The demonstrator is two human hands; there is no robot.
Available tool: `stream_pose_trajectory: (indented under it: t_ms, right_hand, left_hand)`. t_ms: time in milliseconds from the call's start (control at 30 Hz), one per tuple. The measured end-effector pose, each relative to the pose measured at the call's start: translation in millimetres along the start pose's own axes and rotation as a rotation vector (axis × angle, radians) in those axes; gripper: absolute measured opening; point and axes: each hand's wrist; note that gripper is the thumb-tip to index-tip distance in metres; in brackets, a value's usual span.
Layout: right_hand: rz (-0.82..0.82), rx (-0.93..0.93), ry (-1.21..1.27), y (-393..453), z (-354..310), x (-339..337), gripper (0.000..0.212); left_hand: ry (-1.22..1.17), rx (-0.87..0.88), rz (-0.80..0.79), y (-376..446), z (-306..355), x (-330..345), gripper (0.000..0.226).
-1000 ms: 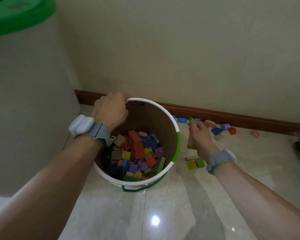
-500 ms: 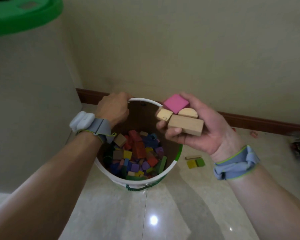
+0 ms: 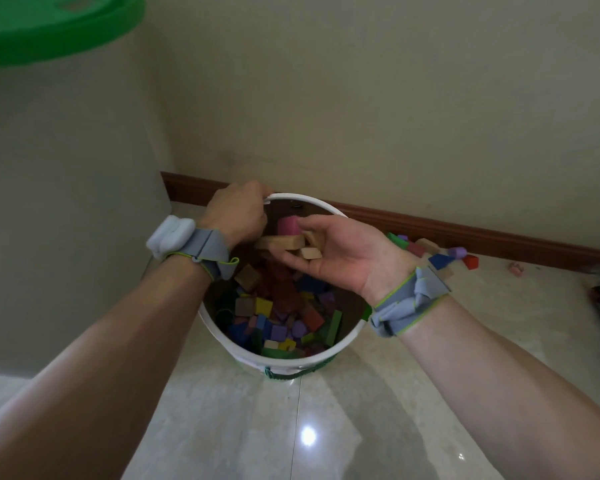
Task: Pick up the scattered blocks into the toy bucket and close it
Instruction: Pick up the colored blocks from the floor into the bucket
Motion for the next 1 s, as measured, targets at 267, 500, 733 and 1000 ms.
stream_pose_trajectory:
  t_ms: [267, 500, 733, 1000]
  right_hand:
    - [-0.071, -0.062, -0.323, -2.2, 4.5, -4.7, 0.021]
    - [-0.211, -0.407, -1.125, -16.4, 10.8, -9.1, 0.016]
    - [-0.229, -0.532, -1.796, -23.3, 10.6, -27.5, 0.018]
    - [-0.258, -0.599, -1.272, -22.8, -11.8, -47.4, 0.009]
  left_hand:
    - [0.001, 0.020, 0.006, 0.9, -1.6, 1.2, 0.031]
    - [0.008, 0.021, 0.026, 1.6, -1.7, 3.2, 0.029]
    - [0.037, 0.007, 0.037, 3.0, -5.2, 8.4, 0.034]
    - [0.046, -0.005, 0.033, 4.9, -9.4, 10.7, 0.037]
Point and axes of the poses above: each hand's wrist, its own y-axis towards the middle knuckle, its own x-axis out of the palm, z = x × y, and after that the axes turned 7 degrees about -x, right-handed
